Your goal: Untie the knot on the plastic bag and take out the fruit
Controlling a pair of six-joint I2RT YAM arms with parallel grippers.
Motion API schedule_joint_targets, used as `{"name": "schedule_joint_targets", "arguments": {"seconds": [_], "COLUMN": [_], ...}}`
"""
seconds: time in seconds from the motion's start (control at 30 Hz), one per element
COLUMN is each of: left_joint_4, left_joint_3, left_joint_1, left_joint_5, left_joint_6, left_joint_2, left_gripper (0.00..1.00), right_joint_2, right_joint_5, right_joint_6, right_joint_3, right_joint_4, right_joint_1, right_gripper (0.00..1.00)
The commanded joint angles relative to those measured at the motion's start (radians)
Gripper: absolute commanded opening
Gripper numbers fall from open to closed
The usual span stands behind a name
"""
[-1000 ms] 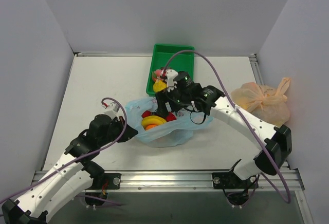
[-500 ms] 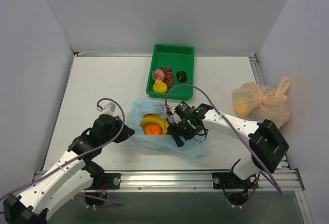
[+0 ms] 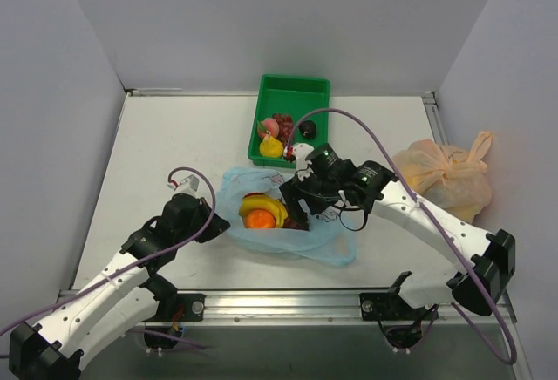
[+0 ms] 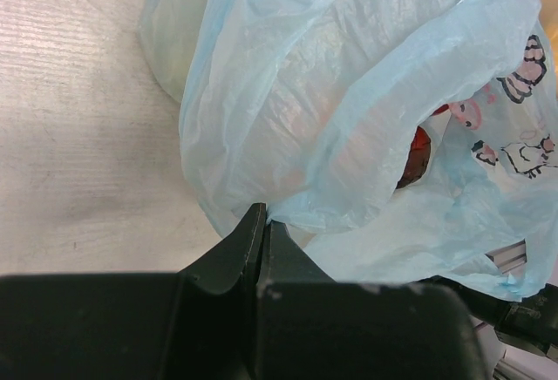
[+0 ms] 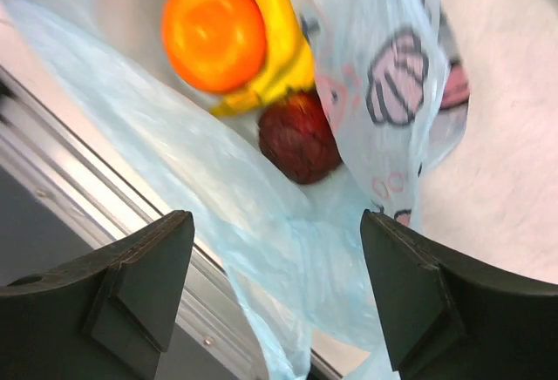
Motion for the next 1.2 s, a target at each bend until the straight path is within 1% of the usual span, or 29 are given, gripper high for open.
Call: {"name": "schedule_joint_targets", "arguments": {"seconds": [0.0, 0.07, 0.1, 0.17, 0.2, 0.23, 0.27, 0.3, 0.37, 0.4, 0.5, 0.6, 0.7, 0.77, 0.83, 0.87, 0.9, 0.97, 1.0, 1.07, 1.1, 1.17], "left_joint_4": [0.058, 0.058, 0.057, 0.057, 0.057, 0.057, 0.057, 0.057, 0.057, 0.055, 0.057, 0.058, 0.063, 0.061, 0.061, 0.063, 0.064, 0.066, 0.066, 0.068, 0.069, 0.074], "left_joint_3": [0.012, 0.012, 0.012, 0.012, 0.012, 0.011, 0.01, 0.006, 0.001, -0.006, -0.016, -0.029, -0.037, -0.04, -0.042, -0.042, -0.042, -0.042, -0.042, -0.04, -0.04, -0.042], "left_joint_1": [0.007, 0.006, 0.006, 0.006, 0.006, 0.006, 0.006, 0.004, 0.006, 0.004, 0.004, 0.006, 0.006, 0.006, 0.006, 0.006, 0.006, 0.006, 0.006, 0.006, 0.006, 0.006], "left_joint_5": [0.016, 0.016, 0.018, 0.021, 0.022, 0.022, 0.024, 0.022, 0.018, 0.015, 0.007, -0.004, -0.007, -0.007, -0.008, -0.008, -0.007, -0.005, -0.005, -0.004, -0.004, -0.001], "left_joint_6": [0.019, 0.019, 0.018, 0.018, 0.016, 0.013, 0.007, 0.003, -0.016, -0.023, -0.05, -0.073, -0.083, -0.083, -0.083, -0.085, -0.085, -0.085, -0.082, -0.082, -0.082, -0.08], "left_joint_2": [-0.001, -0.004, -0.004, -0.007, -0.009, -0.012, -0.015, -0.015, -0.016, -0.016, -0.01, -0.007, -0.01, -0.015, -0.015, -0.016, -0.016, -0.015, -0.013, -0.016, -0.015, -0.015], "left_gripper": [0.0, 0.0, 0.0, 0.0, 0.0, 0.0, 0.0, 0.0, 0.0, 0.0, 0.0, 0.0, 0.0, 0.0, 0.0, 0.0, 0.0, 0.0, 0.0, 0.0, 0.0, 0.0], "right_joint_2": [0.001, 0.032, 0.053, 0.114, 0.156, 0.177, 0.196, 0.234, 0.269, 0.297, 0.348, 0.412, 0.437, 0.418, 0.374, 0.359, 0.325, 0.288, 0.265, 0.245, 0.239, 0.243], "right_joint_5": [-0.025, -0.05, -0.057, -0.07, -0.077, -0.085, -0.094, -0.128, -0.159, -0.198, -0.252, -0.301, -0.317, -0.3, -0.285, -0.263, -0.248, -0.207, -0.147, -0.083, -0.011, 0.043], "right_joint_6": [0.04, 0.051, 0.053, 0.047, 0.033, 0.027, 0.016, -0.013, -0.044, -0.082, -0.116, -0.167, -0.194, -0.194, -0.187, -0.181, -0.165, -0.147, -0.124, -0.086, -0.058, -0.043], "right_joint_3": [0.083, 0.094, 0.099, 0.097, 0.093, 0.077, 0.071, 0.065, 0.059, 0.059, 0.062, 0.088, 0.119, 0.122, 0.129, 0.134, 0.139, 0.152, 0.157, 0.16, 0.154, 0.137], "right_joint_4": [-0.011, 0.027, 0.035, 0.061, 0.072, 0.087, 0.095, 0.101, 0.107, 0.106, 0.104, 0.069, 0.009, 0.008, 0.008, 0.008, 0.006, 0.006, 0.006, 0.009, 0.017, 0.017], "right_joint_1": [0.03, 0.035, 0.039, 0.064, 0.076, 0.101, 0.113, 0.127, 0.167, 0.185, 0.239, 0.265, 0.27, 0.27, 0.266, 0.265, 0.263, 0.259, 0.254, 0.231, 0.222, 0.201], "right_gripper": [0.75, 0.68, 0.6, 0.52, 0.45, 0.42, 0.38, 0.32, 0.26, 0.21, 0.13, 0.11, 0.1, 0.1, 0.13, 0.17, 0.26, 0.36, 0.43, 0.55, 0.55, 0.56]}}
